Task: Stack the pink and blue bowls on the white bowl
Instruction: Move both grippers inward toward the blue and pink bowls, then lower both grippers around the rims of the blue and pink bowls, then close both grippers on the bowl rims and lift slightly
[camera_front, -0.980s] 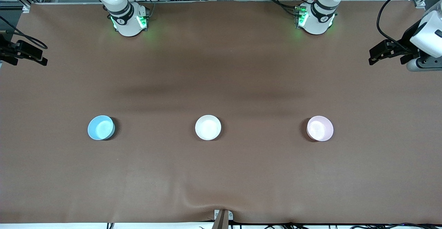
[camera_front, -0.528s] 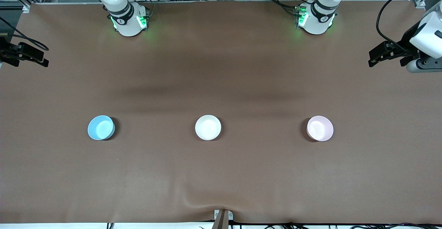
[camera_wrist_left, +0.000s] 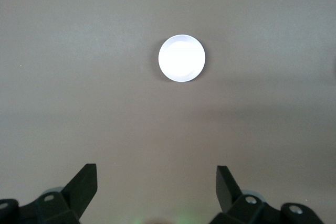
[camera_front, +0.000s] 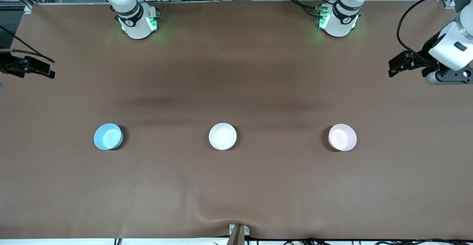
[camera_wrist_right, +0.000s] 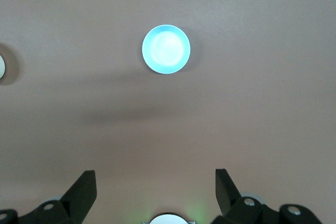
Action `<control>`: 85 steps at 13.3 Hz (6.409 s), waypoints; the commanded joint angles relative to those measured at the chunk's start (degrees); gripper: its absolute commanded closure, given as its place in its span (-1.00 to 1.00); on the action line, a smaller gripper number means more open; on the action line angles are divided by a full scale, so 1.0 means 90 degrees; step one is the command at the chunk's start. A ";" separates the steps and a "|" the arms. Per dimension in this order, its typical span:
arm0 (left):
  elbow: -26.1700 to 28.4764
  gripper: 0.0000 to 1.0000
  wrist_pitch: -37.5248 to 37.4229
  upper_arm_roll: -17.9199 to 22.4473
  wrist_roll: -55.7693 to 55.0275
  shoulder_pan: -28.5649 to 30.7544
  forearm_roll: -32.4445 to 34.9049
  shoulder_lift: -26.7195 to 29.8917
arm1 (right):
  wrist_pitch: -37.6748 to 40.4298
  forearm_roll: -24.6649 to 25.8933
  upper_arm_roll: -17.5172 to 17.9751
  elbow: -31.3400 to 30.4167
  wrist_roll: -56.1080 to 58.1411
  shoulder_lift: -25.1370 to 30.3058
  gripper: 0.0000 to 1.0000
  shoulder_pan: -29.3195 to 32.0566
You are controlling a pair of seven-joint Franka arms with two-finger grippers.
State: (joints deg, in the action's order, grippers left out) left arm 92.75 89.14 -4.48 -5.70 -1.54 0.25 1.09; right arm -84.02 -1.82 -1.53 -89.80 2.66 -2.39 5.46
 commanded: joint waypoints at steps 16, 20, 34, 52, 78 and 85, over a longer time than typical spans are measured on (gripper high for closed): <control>0.0339 -1.00 0.0242 -0.0235 0.0027 0.0014 0.0070 0.0055 | -0.0693 0.0095 0.0082 0.0056 0.0017 -0.0692 -1.00 0.0145; 0.0339 -1.00 0.0408 -0.0245 0.0027 0.0014 0.0070 -0.0042 | -0.0713 0.0105 0.0082 0.0056 0.0017 -0.0741 -1.00 0.0145; 0.0359 -1.00 0.1335 -0.0225 0.0037 0.0092 0.0070 -0.0794 | -0.0977 0.0105 0.0082 0.0037 0.0017 -0.0946 -1.00 0.0115; 0.3513 -1.00 0.6666 -0.0245 0.0369 0.0854 0.0070 -0.2218 | -0.3045 0.0134 0.0082 -0.0676 0.0017 -0.1911 -1.00 0.0164; 0.2801 1.00 0.6435 -0.0898 -0.0107 0.0786 -0.0095 -0.2582 | -0.5371 0.0056 0.0101 -0.2053 0.0096 -0.3202 -1.00 0.0447; 0.2068 1.00 0.5555 -0.1649 -0.1289 0.0766 -0.0135 -0.2494 | -0.5567 0.0056 0.0101 -0.2024 0.0096 -0.3348 -0.93 0.0467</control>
State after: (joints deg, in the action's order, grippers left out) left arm 112.10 140.99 -17.73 -15.43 5.25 0.08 -22.20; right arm -133.16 -1.52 -1.11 -107.77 3.28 -32.38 9.04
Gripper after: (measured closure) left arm 0.969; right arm 0.000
